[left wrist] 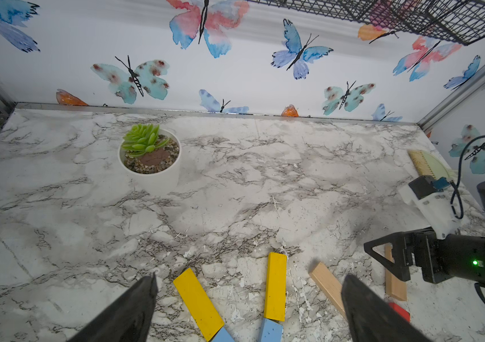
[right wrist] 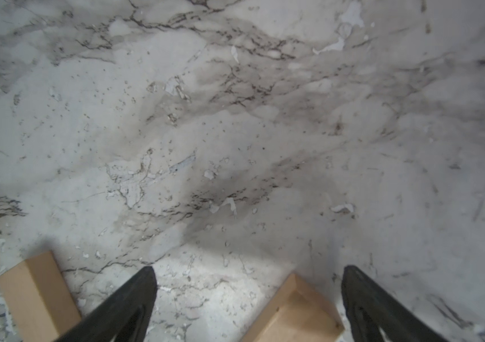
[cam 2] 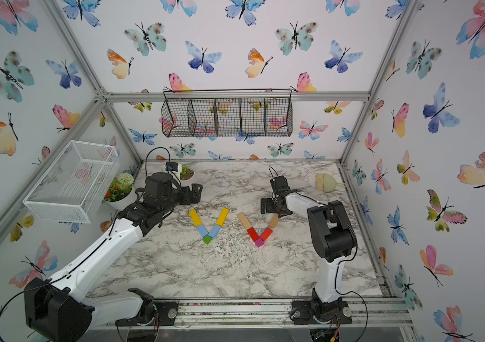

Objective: Assemble the letter v with building blocks
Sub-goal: Assemble the building block at the center of the board.

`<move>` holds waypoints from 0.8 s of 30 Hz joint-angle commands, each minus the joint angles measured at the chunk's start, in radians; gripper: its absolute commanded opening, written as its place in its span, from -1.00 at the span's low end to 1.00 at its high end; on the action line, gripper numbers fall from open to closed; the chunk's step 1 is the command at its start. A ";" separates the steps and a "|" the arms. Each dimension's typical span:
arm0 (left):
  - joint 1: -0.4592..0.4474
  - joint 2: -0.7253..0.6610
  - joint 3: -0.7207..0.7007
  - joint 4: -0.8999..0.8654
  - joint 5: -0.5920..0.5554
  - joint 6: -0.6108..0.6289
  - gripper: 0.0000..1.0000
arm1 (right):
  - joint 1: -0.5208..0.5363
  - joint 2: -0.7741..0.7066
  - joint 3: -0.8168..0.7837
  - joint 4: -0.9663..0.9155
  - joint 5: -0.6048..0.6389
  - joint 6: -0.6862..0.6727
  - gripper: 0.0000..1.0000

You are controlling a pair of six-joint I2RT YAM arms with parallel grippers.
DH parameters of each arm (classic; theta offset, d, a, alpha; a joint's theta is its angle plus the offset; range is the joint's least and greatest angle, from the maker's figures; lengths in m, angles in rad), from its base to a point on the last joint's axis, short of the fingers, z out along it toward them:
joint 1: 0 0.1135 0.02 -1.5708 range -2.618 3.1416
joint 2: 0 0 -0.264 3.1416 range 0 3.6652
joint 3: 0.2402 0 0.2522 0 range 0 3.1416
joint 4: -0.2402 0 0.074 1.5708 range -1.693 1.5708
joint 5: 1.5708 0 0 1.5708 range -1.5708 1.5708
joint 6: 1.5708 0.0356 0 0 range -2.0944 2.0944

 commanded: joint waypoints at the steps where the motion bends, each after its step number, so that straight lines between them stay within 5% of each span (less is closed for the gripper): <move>1: 0.005 0.005 0.002 0.012 0.011 0.000 0.95 | 0.003 0.010 0.018 -0.007 -0.029 -0.010 0.98; 24: 0.010 0.014 0.000 0.016 0.017 0.000 0.96 | 0.003 -0.012 -0.010 -0.022 -0.027 -0.005 0.98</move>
